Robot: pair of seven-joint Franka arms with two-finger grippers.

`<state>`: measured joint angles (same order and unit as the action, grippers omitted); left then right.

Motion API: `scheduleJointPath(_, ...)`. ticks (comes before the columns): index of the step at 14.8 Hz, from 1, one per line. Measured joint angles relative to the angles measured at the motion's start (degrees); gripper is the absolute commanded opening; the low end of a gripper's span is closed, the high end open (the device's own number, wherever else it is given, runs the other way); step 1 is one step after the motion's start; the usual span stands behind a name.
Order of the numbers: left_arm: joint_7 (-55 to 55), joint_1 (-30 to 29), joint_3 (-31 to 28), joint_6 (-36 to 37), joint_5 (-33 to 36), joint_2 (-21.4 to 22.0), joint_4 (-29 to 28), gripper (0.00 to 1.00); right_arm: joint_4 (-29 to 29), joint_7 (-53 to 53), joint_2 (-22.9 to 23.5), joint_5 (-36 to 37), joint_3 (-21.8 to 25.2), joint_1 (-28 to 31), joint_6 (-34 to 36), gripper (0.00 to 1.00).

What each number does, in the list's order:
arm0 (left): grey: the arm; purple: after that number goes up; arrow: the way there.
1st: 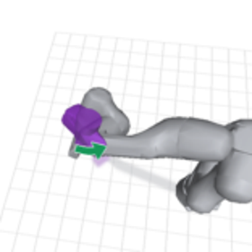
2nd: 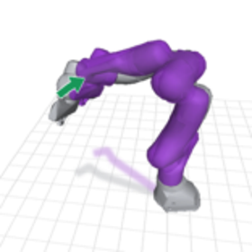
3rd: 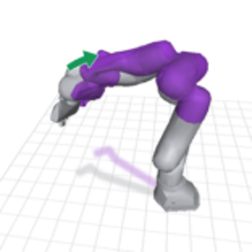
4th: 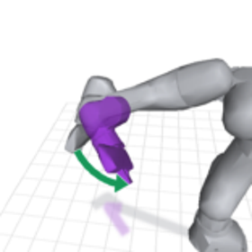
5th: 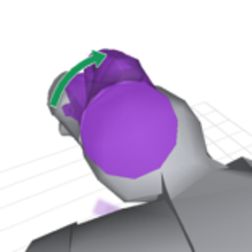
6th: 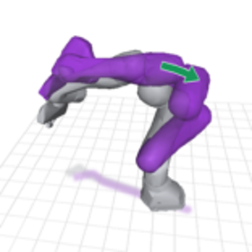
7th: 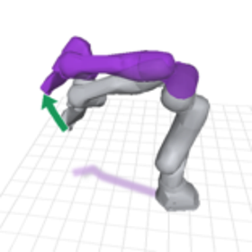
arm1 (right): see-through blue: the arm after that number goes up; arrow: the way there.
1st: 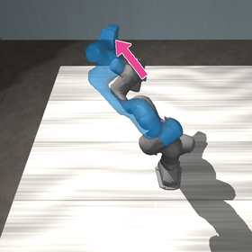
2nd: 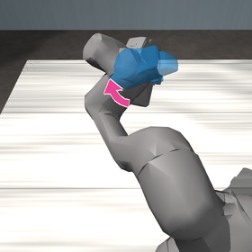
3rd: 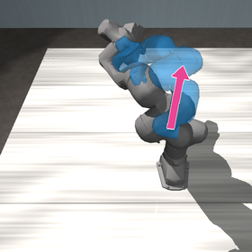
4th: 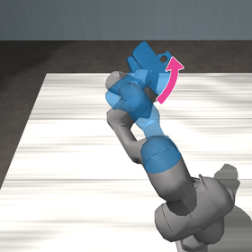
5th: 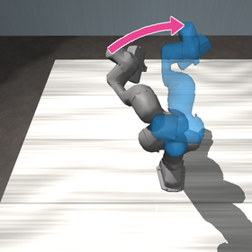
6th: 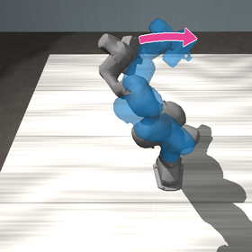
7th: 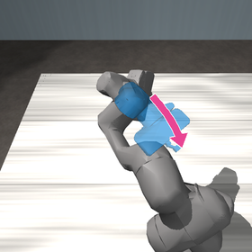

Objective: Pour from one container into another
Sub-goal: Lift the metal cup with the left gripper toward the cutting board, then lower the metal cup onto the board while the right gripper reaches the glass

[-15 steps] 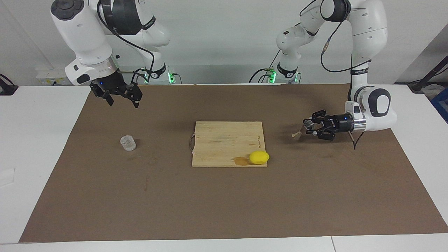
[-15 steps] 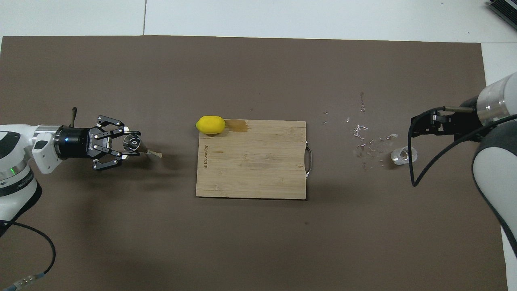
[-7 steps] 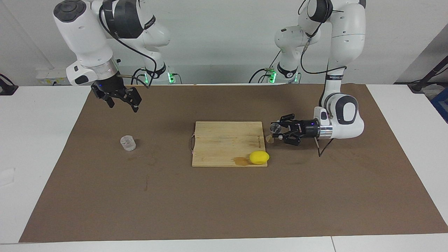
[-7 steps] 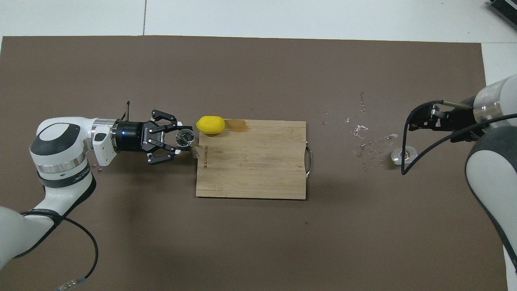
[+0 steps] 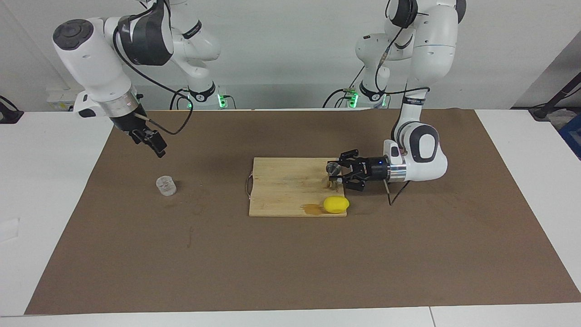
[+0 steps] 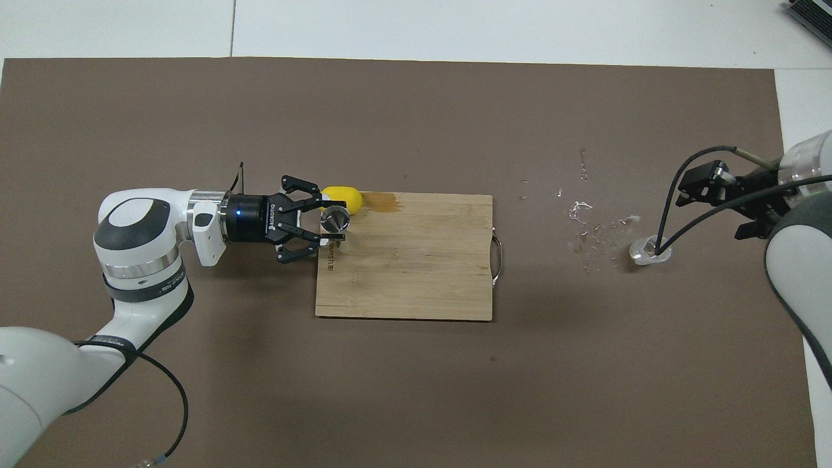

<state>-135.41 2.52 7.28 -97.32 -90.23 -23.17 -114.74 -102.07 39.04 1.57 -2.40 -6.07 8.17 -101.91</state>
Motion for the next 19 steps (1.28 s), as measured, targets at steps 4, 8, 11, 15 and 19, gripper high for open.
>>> scheduleJointPath(4,-0.1,4.9,0.0,-4.0,-5.2,0.0,0.0,0.53,-0.2,7.3,5.0,-5.5,0.1,4.5,-1.0,0.98)
scheduleJointPath(8,-4.5,11.4,0.1,-11.5,-14.1,0.0,0.0,0.53,-0.2,14.3,9.2,-13.0,0.1,8.5,-4.1,1.0)
scheduleJointPath(11,-12.1,15.7,0.1,-16.2,-21.3,0.0,-0.1,0.53,-0.3,19.1,10.7,-17.5,0.2,10.5,-5.6,1.0)
scheduleJointPath(15,-17.6,19.3,0.1,-20.3,-25.4,-0.1,-0.6,0.51,-2.2,22.3,11.8,-19.1,0.2,12.3,-8.0,1.0)
scheduleJointPath(19,-19.6,19.4,-0.1,-21.3,-25.8,-0.2,-1.0,0.51,-6.2,22.3,12.4,-21.6,0.2,13.6,-10.7,1.0)
